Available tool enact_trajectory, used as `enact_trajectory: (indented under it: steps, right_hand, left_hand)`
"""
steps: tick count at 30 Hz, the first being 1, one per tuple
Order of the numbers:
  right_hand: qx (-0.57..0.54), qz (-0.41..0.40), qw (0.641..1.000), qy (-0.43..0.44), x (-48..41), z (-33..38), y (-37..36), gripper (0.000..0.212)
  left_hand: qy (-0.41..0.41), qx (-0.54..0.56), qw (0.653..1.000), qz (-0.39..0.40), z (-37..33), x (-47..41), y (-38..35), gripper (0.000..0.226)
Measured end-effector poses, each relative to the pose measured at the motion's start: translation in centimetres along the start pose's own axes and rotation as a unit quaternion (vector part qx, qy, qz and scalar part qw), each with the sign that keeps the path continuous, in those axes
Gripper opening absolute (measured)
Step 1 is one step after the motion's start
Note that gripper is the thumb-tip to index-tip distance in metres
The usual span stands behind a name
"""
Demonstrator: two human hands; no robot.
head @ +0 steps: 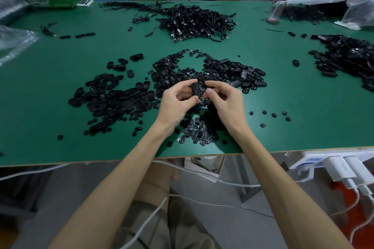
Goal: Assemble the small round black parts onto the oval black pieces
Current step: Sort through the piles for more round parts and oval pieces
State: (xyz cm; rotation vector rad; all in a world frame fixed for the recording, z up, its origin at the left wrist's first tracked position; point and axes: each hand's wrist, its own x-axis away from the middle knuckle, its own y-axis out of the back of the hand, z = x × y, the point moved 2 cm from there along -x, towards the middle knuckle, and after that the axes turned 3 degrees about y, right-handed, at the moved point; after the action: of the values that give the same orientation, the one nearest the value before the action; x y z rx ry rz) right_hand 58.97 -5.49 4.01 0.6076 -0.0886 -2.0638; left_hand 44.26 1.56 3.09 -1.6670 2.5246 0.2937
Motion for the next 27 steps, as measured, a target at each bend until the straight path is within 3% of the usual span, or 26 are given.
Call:
enact_trajectory:
  steps: [14,27]
  right_hand:
    - [-0.041,0.005,0.999,-0.001,-0.03,-0.2,-0.08,0.006]
    - [-0.033,0.006,0.999,0.009,-0.07,-0.41,-0.05,0.007]
  left_hand:
    - [0.004,-0.017,1.0,-0.001,0.04,0.01,-0.13,0.047]
    - [-0.002,0.019,1.0,-0.001,0.08,0.01,-0.08,0.042]
